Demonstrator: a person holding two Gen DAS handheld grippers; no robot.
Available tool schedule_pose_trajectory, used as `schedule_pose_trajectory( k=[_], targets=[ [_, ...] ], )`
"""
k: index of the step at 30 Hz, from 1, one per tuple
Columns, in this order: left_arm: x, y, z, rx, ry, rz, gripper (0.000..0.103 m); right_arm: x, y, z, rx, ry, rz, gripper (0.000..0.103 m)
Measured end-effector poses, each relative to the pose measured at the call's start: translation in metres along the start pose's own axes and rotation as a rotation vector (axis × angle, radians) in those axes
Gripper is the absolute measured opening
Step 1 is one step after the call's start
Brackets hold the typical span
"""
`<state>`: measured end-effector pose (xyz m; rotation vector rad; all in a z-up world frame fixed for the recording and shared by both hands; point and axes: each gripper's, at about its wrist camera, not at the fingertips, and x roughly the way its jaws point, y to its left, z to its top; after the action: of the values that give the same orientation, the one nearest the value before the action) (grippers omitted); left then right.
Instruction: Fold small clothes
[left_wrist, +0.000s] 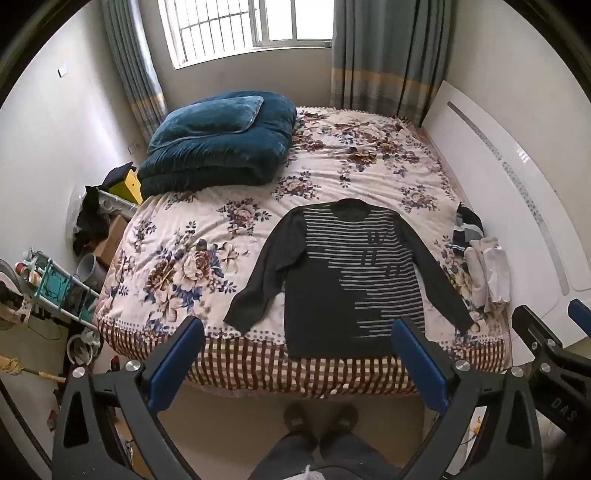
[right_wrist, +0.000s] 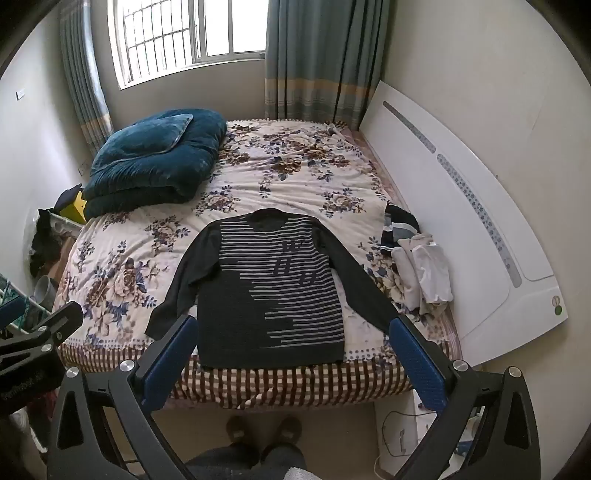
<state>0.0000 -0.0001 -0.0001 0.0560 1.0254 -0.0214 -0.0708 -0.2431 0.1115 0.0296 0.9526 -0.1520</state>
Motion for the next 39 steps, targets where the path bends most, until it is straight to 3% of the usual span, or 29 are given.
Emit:
schedule_pose_trajectory(
  k=[25,32,39],
  targets=[
    [-0.003,-0.017,0.009,-0.011,-0.017,-0.016,0.103,0.006,-0.006,-0.014,-0.009,-0.010,-0.007,0.103],
    [-0.006,-0.019,0.013,-0.010,-0.021,-0.021,0.103,-0.010,0.011,0.003,-0.008,-0.018,-0.006,0.103],
    [-0.007,-0.020,0.015,-0.015,-0.025,-0.026,0.103,-0.009,0.009,-0.003,-0.018,-0.031,0.003,0.103]
  ],
)
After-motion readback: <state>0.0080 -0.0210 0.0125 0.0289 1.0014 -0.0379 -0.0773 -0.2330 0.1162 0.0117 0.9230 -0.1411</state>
